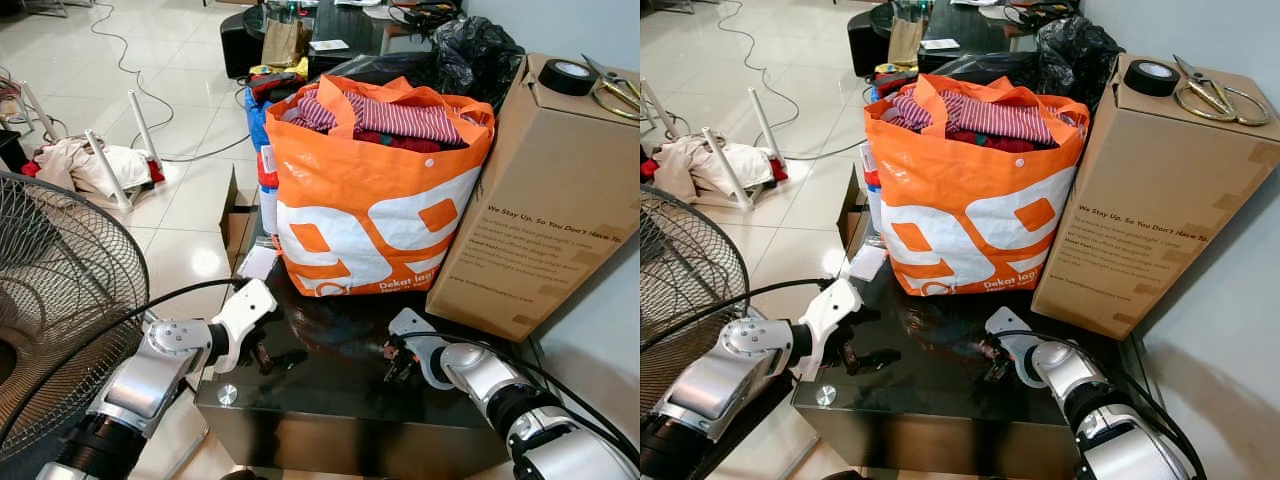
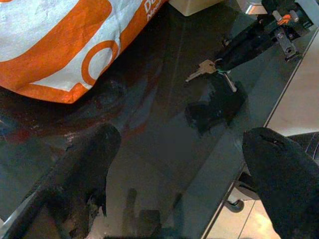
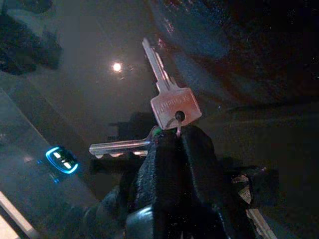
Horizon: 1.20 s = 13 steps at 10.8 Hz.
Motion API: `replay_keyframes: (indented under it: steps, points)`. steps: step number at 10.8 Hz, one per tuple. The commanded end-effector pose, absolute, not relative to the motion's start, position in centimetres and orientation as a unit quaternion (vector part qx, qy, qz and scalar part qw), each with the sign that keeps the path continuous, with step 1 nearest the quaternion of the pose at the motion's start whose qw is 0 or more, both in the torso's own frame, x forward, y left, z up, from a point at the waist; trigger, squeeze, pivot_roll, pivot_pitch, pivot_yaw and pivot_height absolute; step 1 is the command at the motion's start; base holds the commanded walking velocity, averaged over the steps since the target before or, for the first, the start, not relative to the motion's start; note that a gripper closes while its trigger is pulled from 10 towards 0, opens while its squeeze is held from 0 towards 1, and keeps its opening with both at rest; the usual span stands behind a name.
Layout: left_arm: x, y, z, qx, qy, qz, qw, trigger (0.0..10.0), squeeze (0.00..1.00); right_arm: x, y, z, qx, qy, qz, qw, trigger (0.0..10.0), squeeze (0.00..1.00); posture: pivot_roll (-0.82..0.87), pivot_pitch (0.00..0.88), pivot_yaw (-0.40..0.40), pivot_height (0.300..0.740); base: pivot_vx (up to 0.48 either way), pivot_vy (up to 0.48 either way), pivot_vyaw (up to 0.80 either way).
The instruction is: Hang keys on a hook
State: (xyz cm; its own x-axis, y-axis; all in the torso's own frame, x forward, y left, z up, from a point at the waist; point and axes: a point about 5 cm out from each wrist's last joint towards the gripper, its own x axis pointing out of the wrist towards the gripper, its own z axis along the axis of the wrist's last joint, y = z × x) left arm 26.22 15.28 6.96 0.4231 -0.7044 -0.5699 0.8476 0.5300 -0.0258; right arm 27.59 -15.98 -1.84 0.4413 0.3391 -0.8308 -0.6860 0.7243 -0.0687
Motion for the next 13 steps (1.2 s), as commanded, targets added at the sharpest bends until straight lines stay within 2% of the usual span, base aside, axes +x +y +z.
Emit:
replay_keyframes:
  steps: [1,3,4,5,7,9,10,11,12,13]
  points:
    - [26.5,15.3,7.2,0.148,0.266,-0.467,0.830,10.0,0.04,27.8,-16.3,-1.7,-0.205,0.425,0.304,0.827,0.0,0.00,-0.06,0.000,-0.034,0.740,0.000,0.000,0.00]
    - [26.6,15.4,7.2,0.151,0.266,-0.467,0.830,10.0,0.04,27.8,-16.0,-1.6,-0.188,0.418,0.309,0.833,0.0,0.00,-0.06,0.000,-0.031,0.740,0.000,0.000,0.00]
    - [26.7,15.5,7.3,0.155,0.262,-0.464,0.832,10.0,0.04,28.0,-16.1,-1.4,-0.164,0.407,0.304,0.846,0.0,0.00,-0.04,0.000,-0.028,0.740,0.000,0.000,0.00]
    - [26.8,15.7,7.6,0.161,0.244,-0.450,0.844,10.0,0.03,28.3,-16.6,-0.6,-0.144,0.380,0.294,0.865,0.0,0.00,-0.04,0.000,-0.026,0.740,0.000,0.000,0.00]
    - [27.5,16.1,8.8,0.158,0.171,-0.390,0.891,10.0,0.03,28.3,-17.9,1.5,-0.114,0.318,0.265,0.903,0.0,0.00,-0.05,0.000,-0.008,0.740,0.000,0.000,0.00]
    - [27.9,16.2,10.9,0.101,0.097,-0.314,0.939,10.0,0.02,26.6,-18.9,4.9,-0.095,0.248,0.222,0.938,0.0,0.00,-0.06,0.000,0.003,0.740,0.000,0.000,0.00]
    - [27.9,16.1,11.8,0.089,0.069,-0.290,0.950,10.0,0.01,26.1,-18.8,6.2,-0.073,0.220,0.200,0.952,0.0,0.00,-0.06,0.000,0.003,0.740,0.000,0.000,0.00]
    - [28.0,16.0,12.8,0.085,0.040,-0.251,0.963,10.0,0.02,25.8,-19.3,7.9,-0.053,0.171,0.143,0.973,0.0,0.00,-0.06,0.000,0.004,0.740,0.000,0.000,0.00]
    - [27.7,15.3,13.6,0.097,0.013,-0.219,0.971,10.0,0.02,25.2,-19.5,10.1,0.007,0.125,0.074,0.989,0.0,0.00,-0.07,0.000,0.010,0.740,0.000,0.000,0.00]
    - [27.6,15.0,13.8,0.096,0.008,-0.204,0.974,10.0,0.02,25.4,-19.3,10.9,0.025,0.091,0.056,0.994,0.0,0.00,-0.07,0.000,0.011,0.740,0.000,0.000,0.00]
